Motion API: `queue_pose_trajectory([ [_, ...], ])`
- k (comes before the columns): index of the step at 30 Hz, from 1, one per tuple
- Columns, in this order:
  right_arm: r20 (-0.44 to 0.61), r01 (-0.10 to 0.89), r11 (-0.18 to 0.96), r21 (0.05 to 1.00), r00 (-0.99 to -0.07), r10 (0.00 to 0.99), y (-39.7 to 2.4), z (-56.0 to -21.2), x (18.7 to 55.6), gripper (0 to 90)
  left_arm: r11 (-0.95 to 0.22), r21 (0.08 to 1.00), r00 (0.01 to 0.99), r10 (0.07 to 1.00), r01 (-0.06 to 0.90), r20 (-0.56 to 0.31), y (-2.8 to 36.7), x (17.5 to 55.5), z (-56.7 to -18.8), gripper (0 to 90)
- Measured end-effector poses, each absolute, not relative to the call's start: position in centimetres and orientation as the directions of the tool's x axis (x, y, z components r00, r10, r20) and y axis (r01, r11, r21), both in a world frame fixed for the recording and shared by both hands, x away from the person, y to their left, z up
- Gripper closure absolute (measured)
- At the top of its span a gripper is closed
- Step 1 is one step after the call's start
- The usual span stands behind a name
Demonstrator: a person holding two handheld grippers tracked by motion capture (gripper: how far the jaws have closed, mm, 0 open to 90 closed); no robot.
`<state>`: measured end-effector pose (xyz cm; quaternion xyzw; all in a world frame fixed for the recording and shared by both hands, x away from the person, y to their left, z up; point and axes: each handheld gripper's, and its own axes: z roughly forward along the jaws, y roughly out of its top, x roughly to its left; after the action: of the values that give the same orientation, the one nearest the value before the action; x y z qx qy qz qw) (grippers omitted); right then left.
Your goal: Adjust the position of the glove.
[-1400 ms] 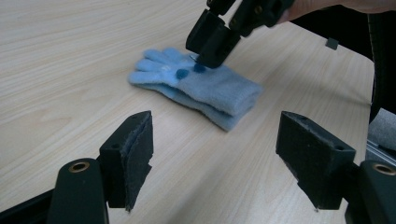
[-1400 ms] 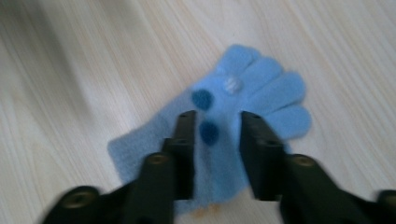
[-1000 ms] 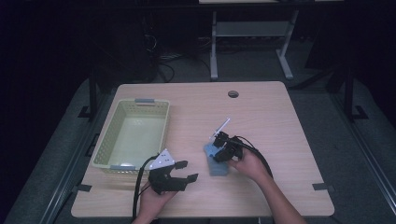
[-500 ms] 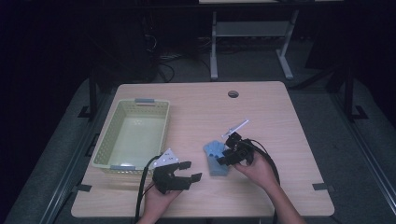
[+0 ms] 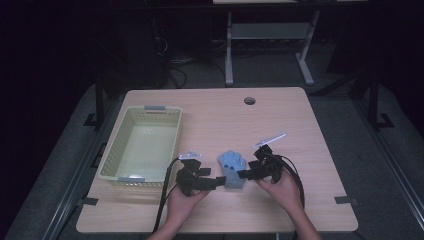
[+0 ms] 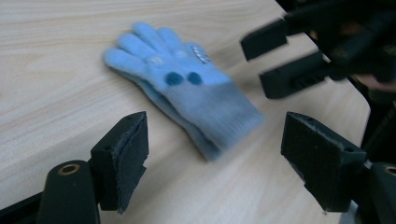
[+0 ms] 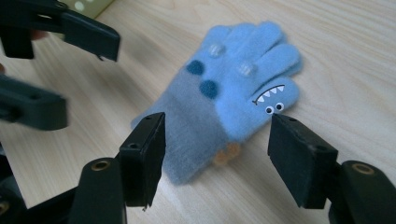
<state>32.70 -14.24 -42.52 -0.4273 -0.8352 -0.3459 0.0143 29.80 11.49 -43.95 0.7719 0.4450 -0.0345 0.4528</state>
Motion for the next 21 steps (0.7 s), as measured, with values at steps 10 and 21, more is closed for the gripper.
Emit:
queue_pose_trajectory([
  [10,0.392,0.773,0.305,0.556,-0.568,0.724,-14.7,-44.0,32.4,42.1,-0.148,0.585,0.519,0.663,0.798,-0.540,10.8,32.1,-45.7,33.2],
  [21,0.484,0.821,0.215,0.528,-0.500,0.718,-15.2,-45.4,32.4,46.9,-0.147,0.547,0.503,0.634,0.824,-0.588,10.2,32.4,-46.3,44.6],
])
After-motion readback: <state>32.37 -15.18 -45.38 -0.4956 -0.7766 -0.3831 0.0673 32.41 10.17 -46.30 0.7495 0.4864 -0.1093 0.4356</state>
